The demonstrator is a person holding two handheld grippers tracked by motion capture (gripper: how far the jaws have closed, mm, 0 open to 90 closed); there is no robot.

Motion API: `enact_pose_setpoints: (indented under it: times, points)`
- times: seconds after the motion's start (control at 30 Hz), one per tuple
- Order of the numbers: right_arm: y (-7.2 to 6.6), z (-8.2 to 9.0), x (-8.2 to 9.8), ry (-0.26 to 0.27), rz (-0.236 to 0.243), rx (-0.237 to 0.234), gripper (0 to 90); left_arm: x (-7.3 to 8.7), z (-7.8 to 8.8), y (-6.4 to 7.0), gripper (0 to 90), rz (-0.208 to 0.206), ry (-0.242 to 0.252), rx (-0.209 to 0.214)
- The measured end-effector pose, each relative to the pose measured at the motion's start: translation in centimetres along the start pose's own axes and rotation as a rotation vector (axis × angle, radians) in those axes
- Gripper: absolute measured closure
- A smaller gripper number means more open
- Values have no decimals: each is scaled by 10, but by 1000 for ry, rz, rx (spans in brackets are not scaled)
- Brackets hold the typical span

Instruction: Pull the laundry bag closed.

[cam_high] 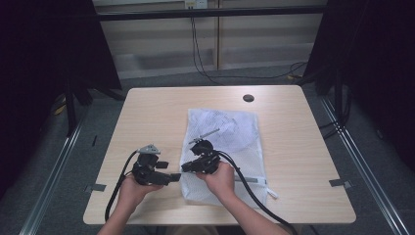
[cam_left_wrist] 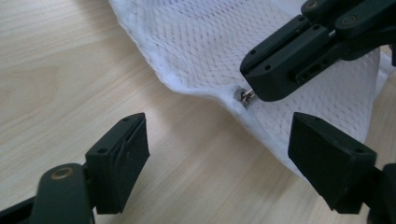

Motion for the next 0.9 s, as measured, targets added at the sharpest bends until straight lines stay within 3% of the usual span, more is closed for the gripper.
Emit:
enact_pose_setpoints:
  times: [0.43,0.67,0.83,0.9]
  points:
    - [-1,3,0,10,-1,-4,871,-1,-5,6,307,49,36,83]
    - [-1,4,-1,20,5,-6,871,0,-10,7,342,88,27,127]
    - [-2,4,-1,19,2,-7,871,-1,-15,10,410,144,14,160]
    - [-2,5,-1,20,3,-8,871,-1,-17,10,418,138,9,164]
Point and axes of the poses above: each handheld gripper's, and its own axes: z roughly backward along the jaws, x roughly out of its underside, y roughly to its right, the point moved 3 cm from there along -z, roughly forward along the jaws, and after that the axes turned 8 degrees about -z, right-handed, at the moved point
